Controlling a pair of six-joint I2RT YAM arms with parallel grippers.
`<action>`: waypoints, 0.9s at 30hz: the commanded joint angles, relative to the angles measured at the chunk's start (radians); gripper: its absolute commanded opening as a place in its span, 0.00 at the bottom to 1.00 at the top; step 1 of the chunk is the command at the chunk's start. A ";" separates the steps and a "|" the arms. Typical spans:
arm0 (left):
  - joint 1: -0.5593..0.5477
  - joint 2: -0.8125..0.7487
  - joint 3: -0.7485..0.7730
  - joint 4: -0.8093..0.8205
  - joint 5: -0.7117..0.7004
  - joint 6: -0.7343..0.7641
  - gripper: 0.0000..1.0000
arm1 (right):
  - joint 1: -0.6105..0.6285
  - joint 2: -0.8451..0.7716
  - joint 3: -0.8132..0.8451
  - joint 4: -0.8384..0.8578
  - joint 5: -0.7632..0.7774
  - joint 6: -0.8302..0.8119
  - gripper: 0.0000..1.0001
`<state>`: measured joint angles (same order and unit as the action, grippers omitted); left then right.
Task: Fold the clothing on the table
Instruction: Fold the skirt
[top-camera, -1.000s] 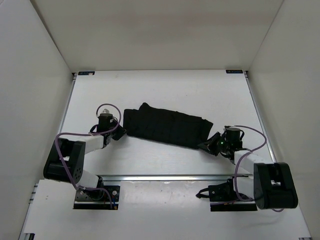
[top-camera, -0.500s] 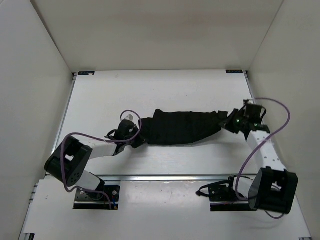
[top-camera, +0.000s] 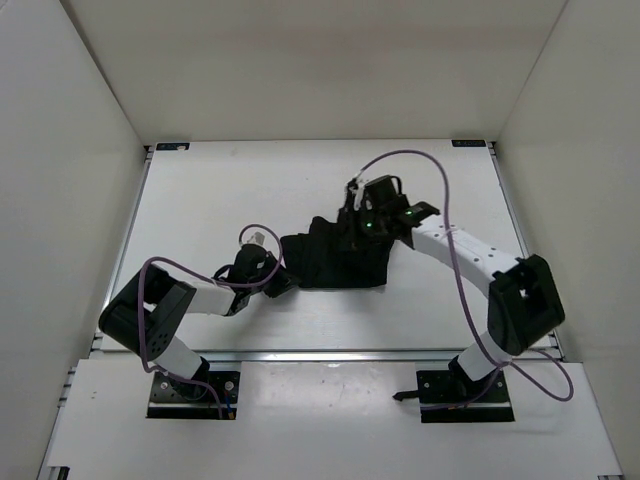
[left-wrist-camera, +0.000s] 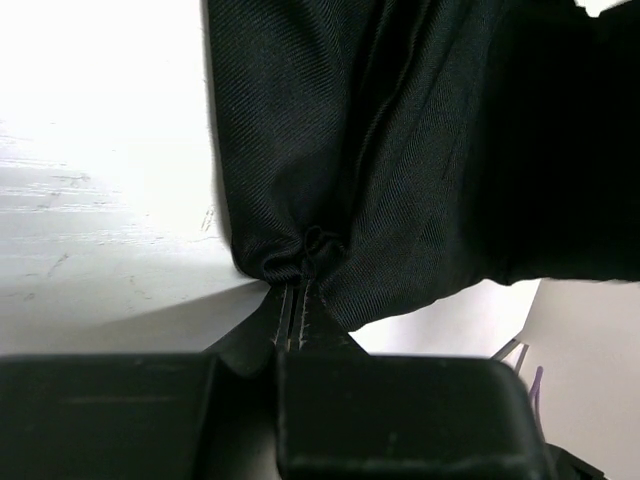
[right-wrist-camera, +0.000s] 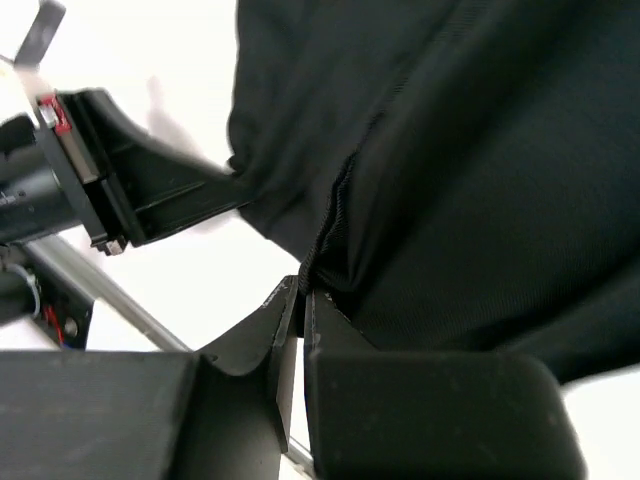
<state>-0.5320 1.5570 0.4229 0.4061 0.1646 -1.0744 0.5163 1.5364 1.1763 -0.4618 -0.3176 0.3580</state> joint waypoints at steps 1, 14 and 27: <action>0.009 -0.009 -0.039 -0.013 -0.033 0.005 0.00 | 0.070 0.079 0.029 0.116 -0.027 0.068 0.00; 0.009 -0.015 -0.105 0.042 -0.014 0.005 0.00 | 0.238 0.324 0.160 0.158 -0.129 0.074 0.00; 0.038 -0.044 -0.144 0.062 -0.008 0.007 0.00 | 0.237 0.446 0.292 0.045 -0.241 0.015 0.02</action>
<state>-0.5087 1.5269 0.3130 0.5468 0.1696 -1.0927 0.7578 1.9804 1.4174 -0.3969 -0.5041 0.3946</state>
